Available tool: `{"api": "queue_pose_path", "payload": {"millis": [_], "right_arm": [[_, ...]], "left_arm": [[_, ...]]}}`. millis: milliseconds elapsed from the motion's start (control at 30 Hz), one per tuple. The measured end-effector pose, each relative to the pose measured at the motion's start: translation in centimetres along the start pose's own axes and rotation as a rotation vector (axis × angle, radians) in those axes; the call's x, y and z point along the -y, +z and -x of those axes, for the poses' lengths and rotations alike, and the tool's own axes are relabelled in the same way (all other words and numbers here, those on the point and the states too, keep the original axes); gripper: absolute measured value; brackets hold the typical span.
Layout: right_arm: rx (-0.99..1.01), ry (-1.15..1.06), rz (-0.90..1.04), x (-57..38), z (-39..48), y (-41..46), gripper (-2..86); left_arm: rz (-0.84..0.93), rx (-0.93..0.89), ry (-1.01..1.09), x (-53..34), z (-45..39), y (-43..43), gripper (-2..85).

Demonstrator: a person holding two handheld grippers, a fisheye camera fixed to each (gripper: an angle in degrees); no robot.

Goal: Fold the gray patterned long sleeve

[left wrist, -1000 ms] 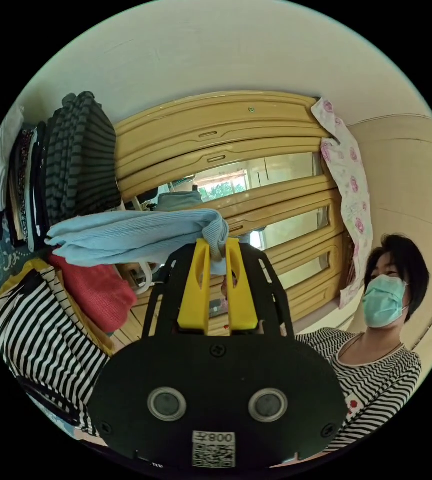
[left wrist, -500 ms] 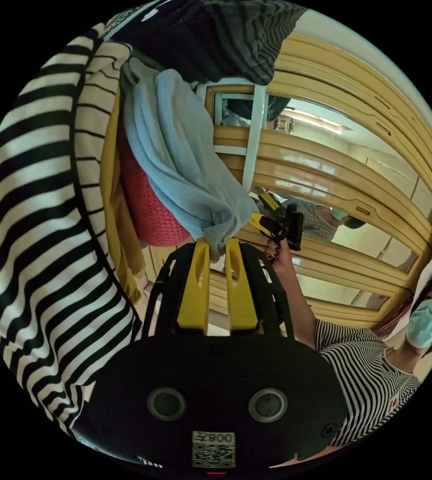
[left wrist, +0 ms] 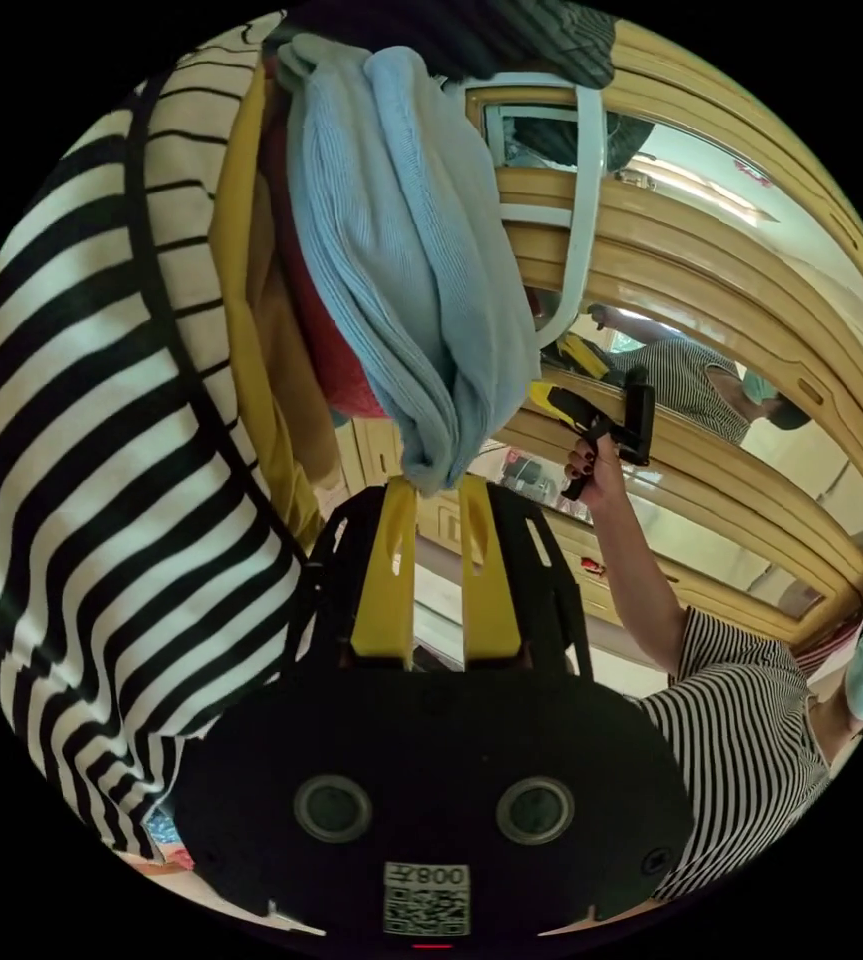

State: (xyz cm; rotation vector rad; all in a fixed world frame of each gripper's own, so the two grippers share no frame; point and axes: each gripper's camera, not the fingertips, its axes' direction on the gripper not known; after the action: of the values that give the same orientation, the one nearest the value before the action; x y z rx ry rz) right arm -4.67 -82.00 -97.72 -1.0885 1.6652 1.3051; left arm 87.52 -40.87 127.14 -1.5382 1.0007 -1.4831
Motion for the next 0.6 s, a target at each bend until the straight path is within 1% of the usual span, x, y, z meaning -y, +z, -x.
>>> {"api": "queue_pose_path", "payload": {"millis": [133, 233, 267, 333, 400, 433, 467, 500, 600], "right_arm": [[-0.047, -0.016, -0.056, -0.9, 2.5, -0.8, 3.7], [-0.083, -0.153, -0.118, -0.6, 7.9, -0.9, 1.6], [-0.13, -0.208, -0.117, 0.2, 10.1, -0.2, 1.0], [-0.173, -0.279, -0.095, 1.9, 12.9, 1.6, 0.5], [-0.204, -0.327, 0.016, 4.6, 14.9, 5.7, 0.3], [-0.215, -0.332, 0.047, 5.2, 15.2, 6.9, 0.2], [-0.258, -0.342, 0.099, 6.0, 15.7, 9.2, 0.2], [-0.309, -0.362, 0.143, 6.4, 16.1, 11.5, 0.1], [-0.414, -0.386, 0.214, 6.9, 17.0, 15.5, 0.1]], "left_arm": [[-0.068, 0.057, 0.079, -1.5, -3.9, -1.2, 4.4], [-0.127, 0.125, 0.179, -1.2, -7.8, -2.0, 3.1], [-0.133, 0.164, 0.218, -0.4, -9.1, -1.7, 2.7], [-0.096, 0.251, 0.261, 1.3, -10.5, -0.5, 2.1], [0.005, 0.397, 0.283, 3.4, -10.9, 2.6, 1.2], [0.038, 0.432, 0.28, 3.9, -10.8, 3.6, 1.0], [0.119, 0.484, 0.269, 4.5, -10.4, 5.6, 0.7], [0.159, 0.522, 0.249, 4.9, -10.0, 7.1, 0.4], [0.197, 0.511, 0.227, 5.1, -9.3, 9.2, 0.2]]}}
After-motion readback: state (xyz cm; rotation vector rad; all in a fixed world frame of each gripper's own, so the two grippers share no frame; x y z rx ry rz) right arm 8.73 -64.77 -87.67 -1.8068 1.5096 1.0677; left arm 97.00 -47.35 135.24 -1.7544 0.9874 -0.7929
